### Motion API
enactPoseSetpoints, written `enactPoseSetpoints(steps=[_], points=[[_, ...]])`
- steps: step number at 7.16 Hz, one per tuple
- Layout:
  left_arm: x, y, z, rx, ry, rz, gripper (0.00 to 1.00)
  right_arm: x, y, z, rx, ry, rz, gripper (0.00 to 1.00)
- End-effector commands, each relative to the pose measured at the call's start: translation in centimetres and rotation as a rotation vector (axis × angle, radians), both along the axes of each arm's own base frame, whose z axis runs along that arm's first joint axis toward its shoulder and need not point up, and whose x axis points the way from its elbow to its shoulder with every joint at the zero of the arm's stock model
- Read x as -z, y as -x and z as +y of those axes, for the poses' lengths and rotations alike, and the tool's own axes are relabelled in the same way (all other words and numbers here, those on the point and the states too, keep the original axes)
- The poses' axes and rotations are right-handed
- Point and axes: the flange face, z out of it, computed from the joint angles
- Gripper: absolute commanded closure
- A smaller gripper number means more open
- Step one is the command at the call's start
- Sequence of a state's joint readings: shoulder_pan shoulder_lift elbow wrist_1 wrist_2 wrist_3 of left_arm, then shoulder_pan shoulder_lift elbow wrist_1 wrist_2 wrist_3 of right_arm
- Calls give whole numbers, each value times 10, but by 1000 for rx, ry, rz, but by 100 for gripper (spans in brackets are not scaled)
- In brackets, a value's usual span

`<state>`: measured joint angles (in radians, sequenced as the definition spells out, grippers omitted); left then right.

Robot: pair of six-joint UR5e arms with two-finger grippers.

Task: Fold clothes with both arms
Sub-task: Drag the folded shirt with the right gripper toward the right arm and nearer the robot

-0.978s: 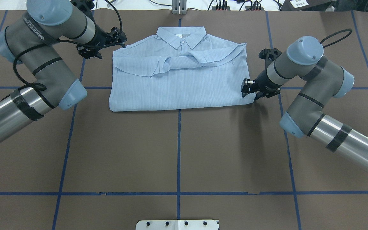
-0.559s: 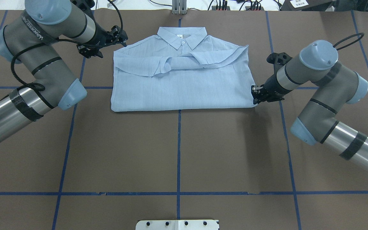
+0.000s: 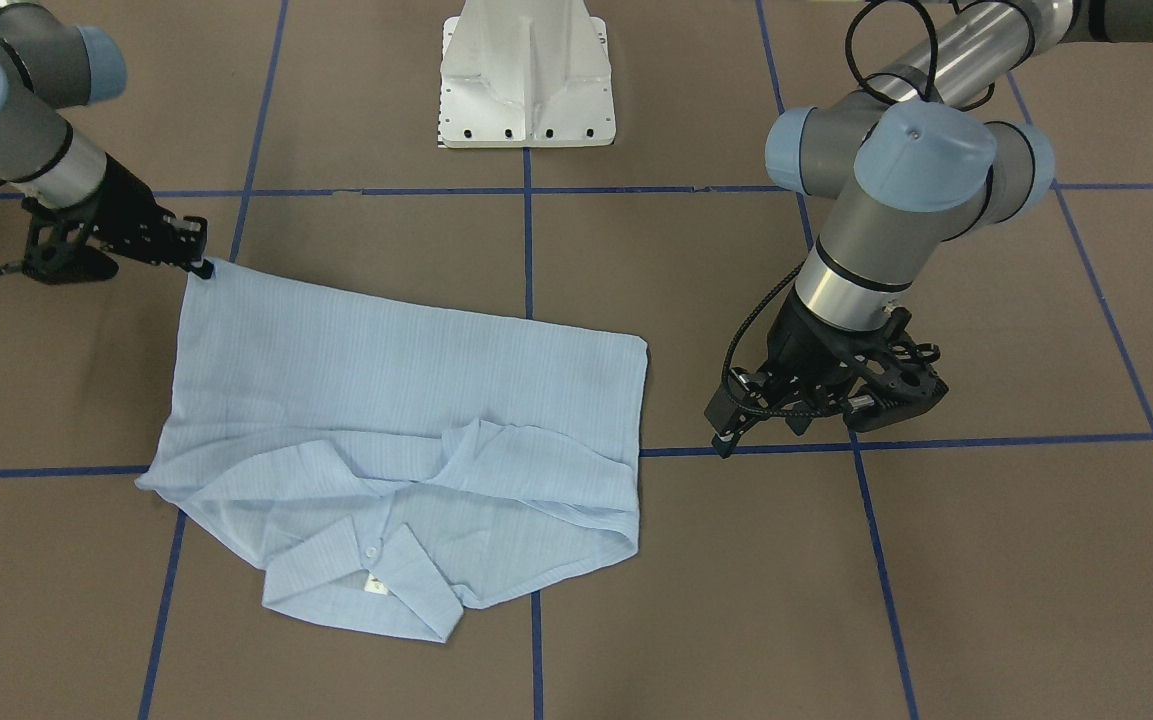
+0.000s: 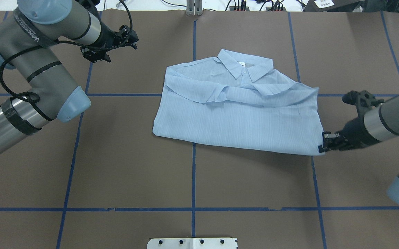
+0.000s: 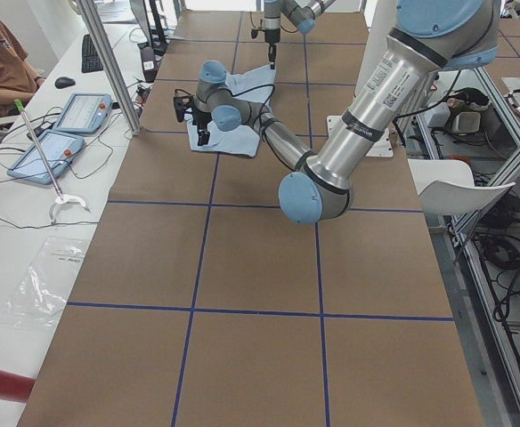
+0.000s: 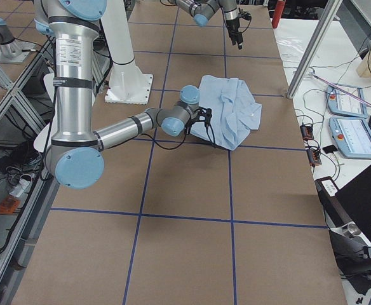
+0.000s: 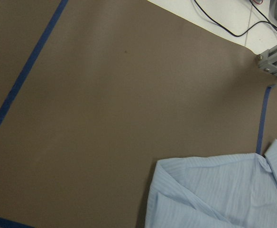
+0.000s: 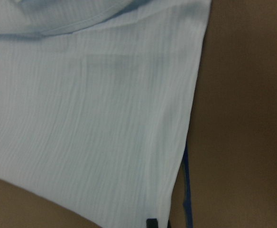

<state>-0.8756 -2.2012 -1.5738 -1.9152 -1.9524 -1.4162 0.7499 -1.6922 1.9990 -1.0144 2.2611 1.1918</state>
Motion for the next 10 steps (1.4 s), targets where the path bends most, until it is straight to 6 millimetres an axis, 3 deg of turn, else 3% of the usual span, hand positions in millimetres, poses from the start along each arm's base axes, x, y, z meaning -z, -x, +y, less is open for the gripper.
enactPoseSetpoints(steps=[1, 3, 4, 5, 6, 7, 9, 10], points=[[5, 4, 12, -4, -9, 8, 1, 35, -8, 108, 273, 43, -75, 100], [7, -1, 35, -6, 6, 36, 1, 52, 32, 185, 545, 73, -148, 100], [4, -2, 40, -13, 9, 36, 1, 57, 48, 205, 594, 90, -150, 21], [3, -11, 47, -27, 9, 36, 1, 68, 60, 200, 564, 49, -168, 0], [9, -24, 60, -58, 2, 45, 0, 82, 71, 180, 479, -16, -191, 0], [18, -46, 84, -106, -10, 60, 0, 98, 78, 144, 364, -73, -216, 0], [27, -108, 144, -182, 61, 90, 1, 108, 46, 69, 146, -126, -221, 0], [35, -148, 174, -206, 92, 95, 1, 112, 28, 45, 70, -144, -220, 0]])
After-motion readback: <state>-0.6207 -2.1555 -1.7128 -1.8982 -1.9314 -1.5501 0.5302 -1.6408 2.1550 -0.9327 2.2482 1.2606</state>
